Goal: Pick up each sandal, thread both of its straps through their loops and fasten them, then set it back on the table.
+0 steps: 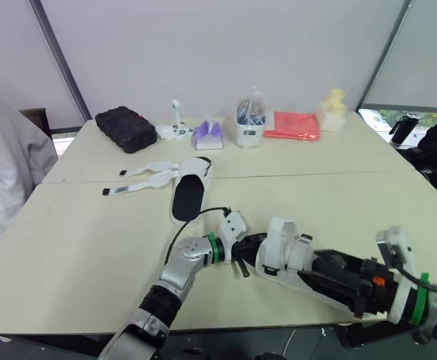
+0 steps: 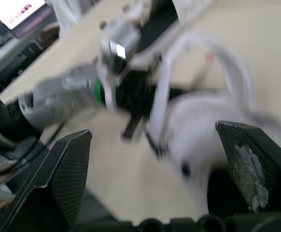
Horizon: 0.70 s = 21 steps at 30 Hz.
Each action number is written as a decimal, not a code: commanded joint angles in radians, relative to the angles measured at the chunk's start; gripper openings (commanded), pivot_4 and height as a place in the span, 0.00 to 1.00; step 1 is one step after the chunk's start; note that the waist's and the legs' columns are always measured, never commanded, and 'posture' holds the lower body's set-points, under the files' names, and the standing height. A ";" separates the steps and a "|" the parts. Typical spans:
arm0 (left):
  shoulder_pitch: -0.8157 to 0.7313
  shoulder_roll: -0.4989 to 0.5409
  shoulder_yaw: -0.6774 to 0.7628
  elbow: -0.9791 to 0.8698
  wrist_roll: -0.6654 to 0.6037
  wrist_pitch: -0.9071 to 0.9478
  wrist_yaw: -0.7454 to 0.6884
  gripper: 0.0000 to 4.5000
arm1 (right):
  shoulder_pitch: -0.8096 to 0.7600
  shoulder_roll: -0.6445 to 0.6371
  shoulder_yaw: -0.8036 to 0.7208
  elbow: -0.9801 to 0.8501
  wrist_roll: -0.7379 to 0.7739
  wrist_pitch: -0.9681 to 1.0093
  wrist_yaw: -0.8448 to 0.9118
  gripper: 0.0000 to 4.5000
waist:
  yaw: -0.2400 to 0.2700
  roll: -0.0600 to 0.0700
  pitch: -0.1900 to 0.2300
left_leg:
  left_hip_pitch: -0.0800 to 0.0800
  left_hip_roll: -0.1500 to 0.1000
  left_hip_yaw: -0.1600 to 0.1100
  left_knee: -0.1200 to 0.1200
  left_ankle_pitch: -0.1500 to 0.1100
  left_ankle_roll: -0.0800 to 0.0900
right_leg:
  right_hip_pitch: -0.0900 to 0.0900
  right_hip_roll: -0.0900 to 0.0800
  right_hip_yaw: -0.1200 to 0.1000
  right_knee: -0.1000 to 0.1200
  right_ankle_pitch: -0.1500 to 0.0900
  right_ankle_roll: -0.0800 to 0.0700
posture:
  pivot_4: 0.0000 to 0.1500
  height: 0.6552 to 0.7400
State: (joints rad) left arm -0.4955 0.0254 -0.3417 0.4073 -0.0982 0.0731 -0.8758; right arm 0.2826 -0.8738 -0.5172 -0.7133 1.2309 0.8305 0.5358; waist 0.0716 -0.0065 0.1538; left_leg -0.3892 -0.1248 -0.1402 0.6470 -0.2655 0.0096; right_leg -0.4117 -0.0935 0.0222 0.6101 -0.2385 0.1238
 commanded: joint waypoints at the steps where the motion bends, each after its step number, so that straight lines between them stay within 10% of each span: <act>1: 0.046 0.011 -0.066 -0.010 0.023 0.062 -0.041 0.00 | 0.006 -0.046 -0.005 -0.037 0.113 0.048 -0.002 0.99 | 0.001 0.000 0.000 | 0.000 0.000 0.000 0.000 0.000 0.000 | 0.000 0.000 0.000 0.000 0.000 0.000 | 1.00 1.00; 21: 0.086 0.041 -0.093 -0.089 0.027 0.164 -0.039 0.00 | 0.120 -0.031 0.206 -0.014 -0.170 0.013 0.129 0.99 | 0.003 -0.003 -0.001 | 0.002 -0.002 0.001 0.002 -0.003 0.005 | 0.003 -0.003 0.000 -0.001 -0.002 0.002 | 1.00 1.00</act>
State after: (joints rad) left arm -0.4439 0.0599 -0.3765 0.2820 -0.0975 0.1905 -0.9028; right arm 0.4141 -0.9135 -0.3308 -0.7307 1.0974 0.8720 0.6452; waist 0.0750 -0.0091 0.1527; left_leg -0.3876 -0.1277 -0.1391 0.6491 -0.2689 0.0145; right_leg -0.4085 -0.0967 0.0220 0.6093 -0.2403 0.1266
